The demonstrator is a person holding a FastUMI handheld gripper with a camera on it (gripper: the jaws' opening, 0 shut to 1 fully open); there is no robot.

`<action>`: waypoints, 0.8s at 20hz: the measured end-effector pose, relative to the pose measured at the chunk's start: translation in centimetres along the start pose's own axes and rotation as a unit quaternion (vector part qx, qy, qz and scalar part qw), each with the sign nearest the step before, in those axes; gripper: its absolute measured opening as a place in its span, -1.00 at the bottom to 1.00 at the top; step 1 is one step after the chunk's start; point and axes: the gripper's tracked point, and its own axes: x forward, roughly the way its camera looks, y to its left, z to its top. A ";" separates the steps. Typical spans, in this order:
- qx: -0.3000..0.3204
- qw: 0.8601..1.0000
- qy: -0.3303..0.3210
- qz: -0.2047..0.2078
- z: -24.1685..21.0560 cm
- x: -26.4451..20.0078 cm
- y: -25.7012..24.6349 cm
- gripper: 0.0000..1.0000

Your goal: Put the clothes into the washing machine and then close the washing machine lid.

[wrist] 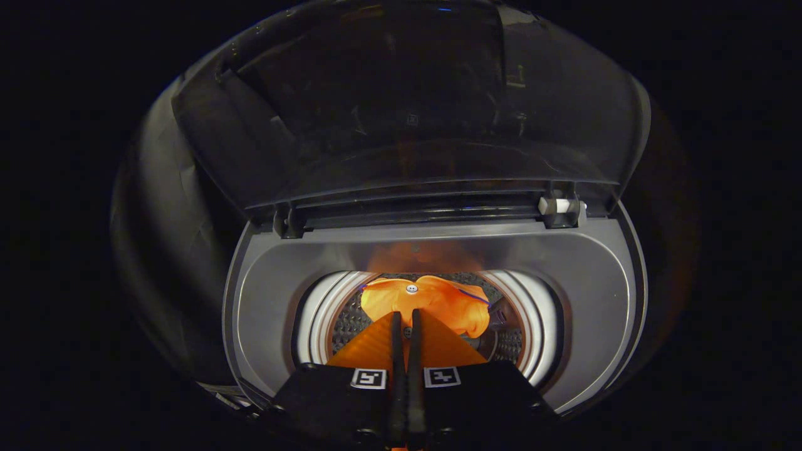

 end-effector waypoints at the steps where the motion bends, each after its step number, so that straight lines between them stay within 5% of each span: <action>1: 0.000 1.000 0.001 -0.004 -0.2 0.1 -0.1 -0.83; 5: -0.004 1.000 0.005 -0.024 -0.7 0.5 -0.9 -0.66; 10: -0.011 0.999 0.000 -0.031 -0.9 0.2 -1.2 -0.77; 15: -0.016 0.999 -0.017 -0.041 -0.7 -1.1 -1.6 -0.40; 16: -0.016 0.999 -0.021 -0.045 -0.6 -1.2 -1.7 -0.17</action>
